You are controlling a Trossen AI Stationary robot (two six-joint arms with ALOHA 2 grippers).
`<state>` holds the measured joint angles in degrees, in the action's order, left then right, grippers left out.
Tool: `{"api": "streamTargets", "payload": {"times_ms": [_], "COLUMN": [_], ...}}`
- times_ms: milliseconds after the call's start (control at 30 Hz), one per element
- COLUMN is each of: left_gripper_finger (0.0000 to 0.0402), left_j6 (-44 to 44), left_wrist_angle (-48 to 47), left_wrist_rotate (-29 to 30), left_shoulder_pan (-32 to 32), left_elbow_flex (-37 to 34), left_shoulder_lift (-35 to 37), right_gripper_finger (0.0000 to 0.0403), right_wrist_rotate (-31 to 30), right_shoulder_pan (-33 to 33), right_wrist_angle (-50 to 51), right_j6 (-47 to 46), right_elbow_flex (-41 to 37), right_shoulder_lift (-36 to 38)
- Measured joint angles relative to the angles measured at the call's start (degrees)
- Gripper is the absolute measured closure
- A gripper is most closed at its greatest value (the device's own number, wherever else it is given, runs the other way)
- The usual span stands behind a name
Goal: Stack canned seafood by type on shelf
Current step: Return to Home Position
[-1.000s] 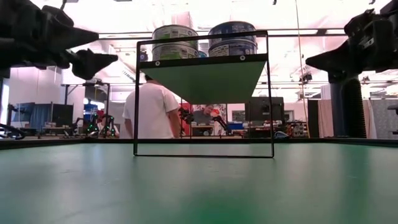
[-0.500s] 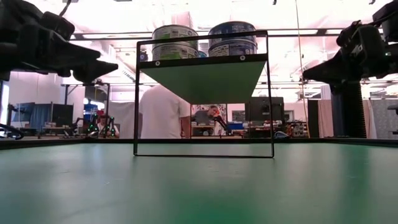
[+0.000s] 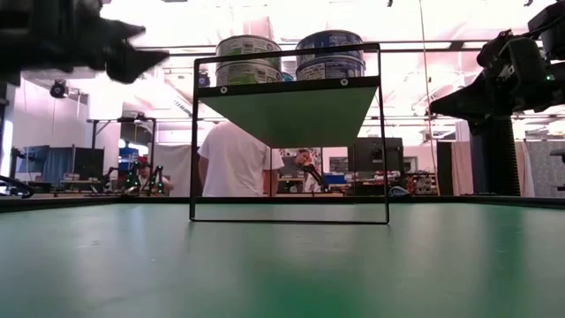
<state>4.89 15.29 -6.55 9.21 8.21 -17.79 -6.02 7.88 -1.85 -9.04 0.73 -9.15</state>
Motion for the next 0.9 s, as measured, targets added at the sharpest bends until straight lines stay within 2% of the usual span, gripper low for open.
{"api": "streamTargets", "payload": {"times_ms": [300,567,633,800,900], "left_gripper_finger": [0.0002,0.0002,0.0002,0.0002,0.0002], "left_j6": [-0.02,0.0,-0.01,-0.03,0.39], "left_wrist_angle": [0.35,-0.2,-0.15,0.64,1.02], "left_wrist_rotate": [0.87,17.75,19.55,18.67,9.91], "left_shoulder_pan": [-0.02,0.0,0.19,0.95,-0.23], "left_elbow_flex": [8.84,8.12,8.39,12.36,12.93], "left_shoulder_lift": [-3.35,-11.48,-13.82,-18.43,-20.1], "right_gripper_finger": [0.0383,0.0383,0.0383,0.0384,0.0383], "right_wrist_rotate": [-0.02,-0.04,-0.04,-0.04,-0.06], "right_shoulder_pan": [0.0,0.0,0.0,0.0,0.0], "right_wrist_angle": [-0.09,-0.11,-0.13,-0.13,-0.15], "right_j6": [0.02,0.02,0.02,0.02,0.02], "right_elbow_flex": [0.0,-0.02,-0.02,-0.02,-0.02], "right_shoulder_lift": [0.0,0.0,0.0,0.0,-0.02]}}
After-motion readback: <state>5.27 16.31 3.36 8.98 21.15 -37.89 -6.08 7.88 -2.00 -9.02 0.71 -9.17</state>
